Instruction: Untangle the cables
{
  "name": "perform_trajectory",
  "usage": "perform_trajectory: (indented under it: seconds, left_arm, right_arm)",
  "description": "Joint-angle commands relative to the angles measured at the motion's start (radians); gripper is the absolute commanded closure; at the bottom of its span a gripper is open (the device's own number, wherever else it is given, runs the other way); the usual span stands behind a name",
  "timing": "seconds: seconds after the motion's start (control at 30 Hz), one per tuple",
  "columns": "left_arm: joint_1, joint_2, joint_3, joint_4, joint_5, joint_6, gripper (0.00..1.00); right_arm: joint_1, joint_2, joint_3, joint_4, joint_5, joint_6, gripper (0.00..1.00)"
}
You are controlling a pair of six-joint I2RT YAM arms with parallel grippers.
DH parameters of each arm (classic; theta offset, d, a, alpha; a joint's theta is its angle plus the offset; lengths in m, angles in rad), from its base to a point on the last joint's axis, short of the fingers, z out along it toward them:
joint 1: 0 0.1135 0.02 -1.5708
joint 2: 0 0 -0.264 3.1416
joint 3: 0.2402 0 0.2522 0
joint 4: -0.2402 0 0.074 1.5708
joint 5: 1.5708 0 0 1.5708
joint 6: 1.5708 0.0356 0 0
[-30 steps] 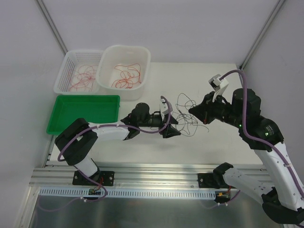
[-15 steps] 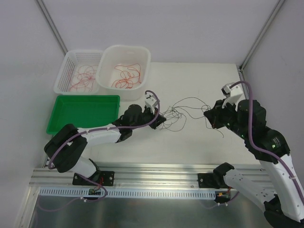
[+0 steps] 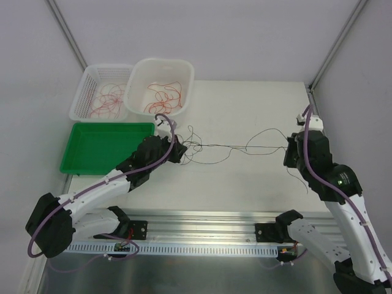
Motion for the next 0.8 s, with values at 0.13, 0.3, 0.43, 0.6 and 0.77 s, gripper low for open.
perform_trajectory:
  seconds: [0.13, 0.3, 0.43, 0.6, 0.77]
  left_arm:
    - [0.067, -0.123, -0.033, -0.225, -0.197, -0.061, 1.0]
    - [0.067, -0.173, -0.027, -0.259, -0.122, -0.048, 1.0]
    - [0.064, -0.115, 0.012, -0.251, 0.047, 0.009, 1.0]
    - [-0.044, -0.03, 0.097, -0.25, 0.2, 0.055, 1.0]
    - [-0.102, 0.04, 0.151, -0.25, 0.223, 0.04, 1.0]
  right_arm:
    - [-0.13, 0.059, -0.072, -0.026, 0.005, 0.051, 0.99]
    - [-0.156, 0.07, -0.143, 0.008, -0.191, 0.042, 0.83]
    - [-0.127, 0.099, -0.194, 0.083, -0.4, 0.008, 0.6]
    - [0.036, 0.084, -0.211, 0.172, -0.471, -0.039, 0.35]
    - [0.129, 0.096, -0.223, 0.305, -0.573, -0.056, 0.3]
